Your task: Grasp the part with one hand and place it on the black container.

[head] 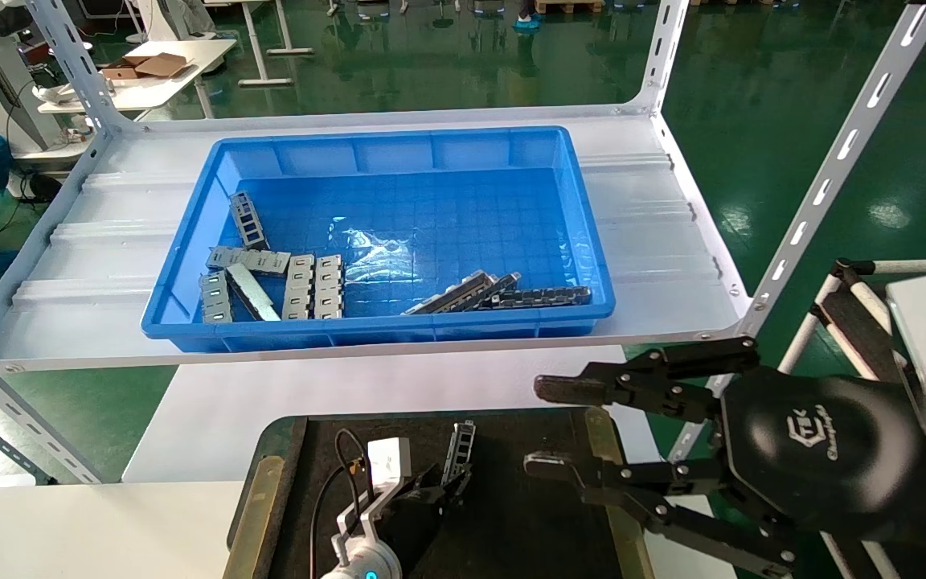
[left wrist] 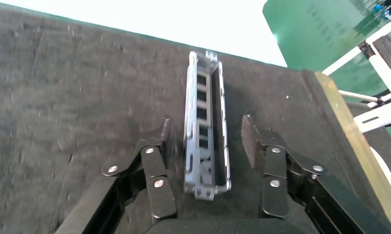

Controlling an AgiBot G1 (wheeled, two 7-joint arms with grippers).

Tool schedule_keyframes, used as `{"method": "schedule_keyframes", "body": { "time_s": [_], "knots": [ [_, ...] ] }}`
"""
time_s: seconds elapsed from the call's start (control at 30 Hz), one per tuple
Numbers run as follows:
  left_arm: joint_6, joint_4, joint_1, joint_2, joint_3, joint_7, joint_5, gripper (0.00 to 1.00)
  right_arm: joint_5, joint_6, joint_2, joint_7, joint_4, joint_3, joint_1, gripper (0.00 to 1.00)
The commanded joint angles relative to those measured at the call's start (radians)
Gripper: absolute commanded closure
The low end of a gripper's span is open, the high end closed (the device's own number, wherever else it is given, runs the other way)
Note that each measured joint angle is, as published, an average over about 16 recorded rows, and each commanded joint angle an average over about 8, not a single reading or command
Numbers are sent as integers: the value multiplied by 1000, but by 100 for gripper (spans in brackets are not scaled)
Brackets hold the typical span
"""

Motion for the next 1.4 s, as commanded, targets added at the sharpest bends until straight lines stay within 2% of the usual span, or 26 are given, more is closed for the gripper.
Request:
{"method": "schedule_keyframes", "body": {
  "time_s": [0.03, 0.4, 0.57, 0.73, 1.1, 1.4],
  "knots": [
    [-9, -4, -8, 0, 13, 10, -19, 0, 0, 0, 0, 0, 0, 0, 0, 0],
    [-73, -13, -42, -14, 68, 133, -126, 0, 0, 0, 0, 0, 0, 0, 0, 0],
    [-52, -31, -68, -40, 99, 214, -179, 0, 0, 0, 0, 0, 0, 0, 0, 0],
    [-10, -116, -96, -103, 129, 270, -210, 0, 0, 0, 0, 0, 0, 0, 0, 0],
    [72, -386, -128, -268, 166, 332, -173, 0, 0, 0, 0, 0, 0, -1, 0, 0],
    [186, -535, -138, -368, 141, 361, -92, 0, 1, 0, 0, 0, 0, -1, 0, 0]
  ]
}}
